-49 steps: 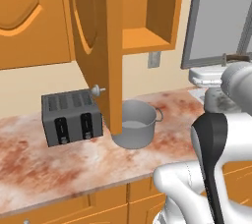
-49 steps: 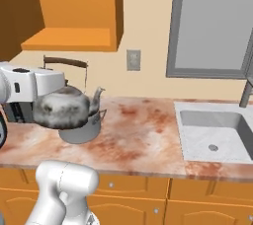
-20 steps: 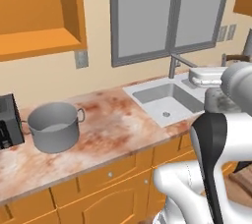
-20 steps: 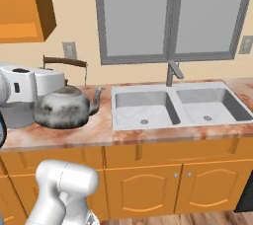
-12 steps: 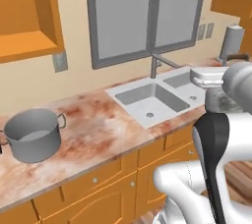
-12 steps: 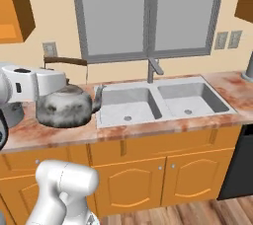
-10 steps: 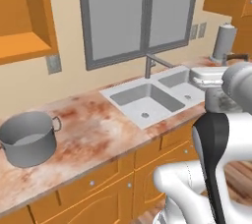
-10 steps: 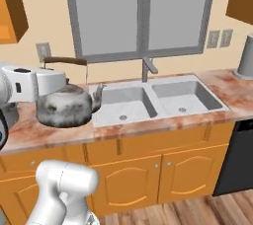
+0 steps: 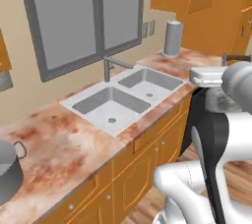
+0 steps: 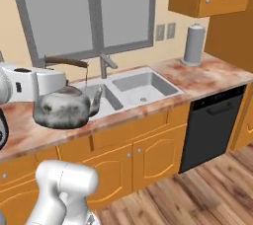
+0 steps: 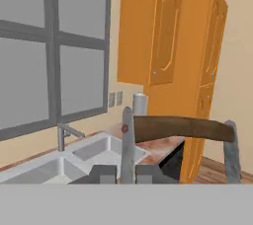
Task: Pick the kettle from the cabinet and place it on a stove burner. Then pick the pot from the counter and place it on another stove burner. Finally, turn both burners on.
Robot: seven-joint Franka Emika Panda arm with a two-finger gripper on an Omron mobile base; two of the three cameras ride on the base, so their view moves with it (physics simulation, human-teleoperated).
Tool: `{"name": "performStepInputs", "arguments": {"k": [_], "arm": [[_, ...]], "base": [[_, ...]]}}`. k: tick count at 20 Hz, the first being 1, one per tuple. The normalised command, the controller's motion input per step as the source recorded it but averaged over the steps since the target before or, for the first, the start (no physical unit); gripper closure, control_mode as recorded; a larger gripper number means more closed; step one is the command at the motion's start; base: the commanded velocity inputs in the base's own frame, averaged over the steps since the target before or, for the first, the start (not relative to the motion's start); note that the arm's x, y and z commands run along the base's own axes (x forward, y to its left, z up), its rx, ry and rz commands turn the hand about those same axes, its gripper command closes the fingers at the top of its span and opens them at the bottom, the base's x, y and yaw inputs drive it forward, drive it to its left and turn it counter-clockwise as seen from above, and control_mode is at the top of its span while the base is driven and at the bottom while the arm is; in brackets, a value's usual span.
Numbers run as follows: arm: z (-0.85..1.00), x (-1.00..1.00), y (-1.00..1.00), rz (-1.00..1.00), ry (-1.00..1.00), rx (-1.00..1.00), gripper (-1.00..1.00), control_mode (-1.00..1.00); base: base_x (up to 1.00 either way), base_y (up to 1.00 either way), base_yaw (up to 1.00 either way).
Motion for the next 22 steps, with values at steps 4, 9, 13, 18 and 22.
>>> {"name": "performStepInputs", "arguments": {"k": [4, 9, 13, 18, 22], "arm": [[0.0, 0.0, 0.0, 0.0, 0.0, 0.0, 1.0, 1.0], [0.0, 0.0, 0.0, 0.0, 0.0, 0.0, 1.0, 1.0], [0.0, 0.0, 0.0, 0.0, 0.0, 0.0, 1.0, 1.0], [0.0, 0.0, 0.0, 0.0, 0.0, 0.0, 1.0, 1.0], [0.0, 0.0, 0.0, 0.0, 0.0, 0.0, 1.0, 1.0]], "base": [[-0.09, 0.0, -0.49], [-0.04, -0.07, -0.43], [-0.05, -0.19, -0.4], [-0.05, -0.23, -0.38], [-0.05, -0.25, -0.35]]}}
